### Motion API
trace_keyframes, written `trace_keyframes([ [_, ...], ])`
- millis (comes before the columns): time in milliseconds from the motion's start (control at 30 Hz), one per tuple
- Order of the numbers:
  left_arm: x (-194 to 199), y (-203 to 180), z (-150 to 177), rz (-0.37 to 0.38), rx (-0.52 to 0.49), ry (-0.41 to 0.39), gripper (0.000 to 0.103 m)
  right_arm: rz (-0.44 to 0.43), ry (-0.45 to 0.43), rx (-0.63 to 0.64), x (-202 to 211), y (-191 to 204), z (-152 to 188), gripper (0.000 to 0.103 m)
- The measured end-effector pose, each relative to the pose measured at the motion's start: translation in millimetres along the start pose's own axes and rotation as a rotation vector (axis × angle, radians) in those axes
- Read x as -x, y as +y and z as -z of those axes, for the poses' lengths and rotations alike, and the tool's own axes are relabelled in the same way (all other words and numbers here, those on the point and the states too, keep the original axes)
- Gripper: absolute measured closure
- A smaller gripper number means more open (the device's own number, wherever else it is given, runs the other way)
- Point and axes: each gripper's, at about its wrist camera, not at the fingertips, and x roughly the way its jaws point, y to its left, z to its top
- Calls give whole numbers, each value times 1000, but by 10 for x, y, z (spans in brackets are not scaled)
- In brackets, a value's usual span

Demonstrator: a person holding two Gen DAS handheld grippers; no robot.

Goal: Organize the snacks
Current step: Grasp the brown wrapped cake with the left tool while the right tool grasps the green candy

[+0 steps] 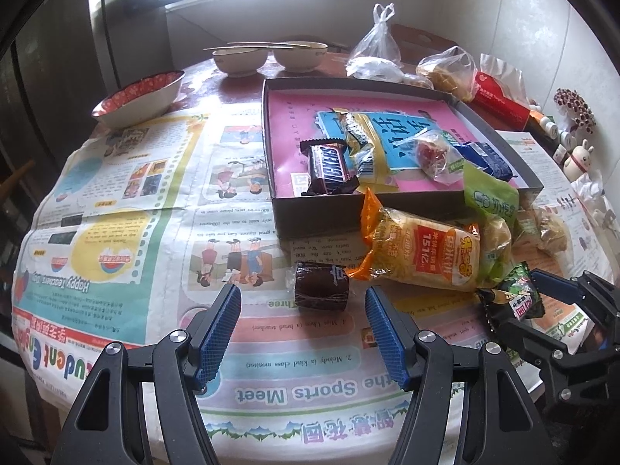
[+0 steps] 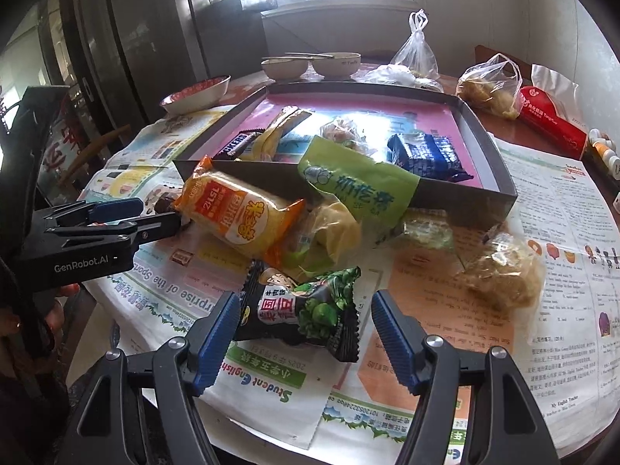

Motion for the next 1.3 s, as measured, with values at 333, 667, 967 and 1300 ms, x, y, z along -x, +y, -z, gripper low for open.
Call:
trace_keyframes([
  [333, -43, -26, -21, -2, -4, -3, 35, 5, 13, 34, -98, 72, -14, 33],
  [667, -144, -27, -28, 23, 16, 7, 41, -9, -10, 68, -75, 116, 16, 58],
  [967, -147, 7, -45, 62, 36, -6, 66, -25, -20, 45, 28, 41, 47, 60],
  [1300, -18, 174, 13, 95, 75, -9, 67, -23, -64, 5, 224, -39, 19, 60],
])
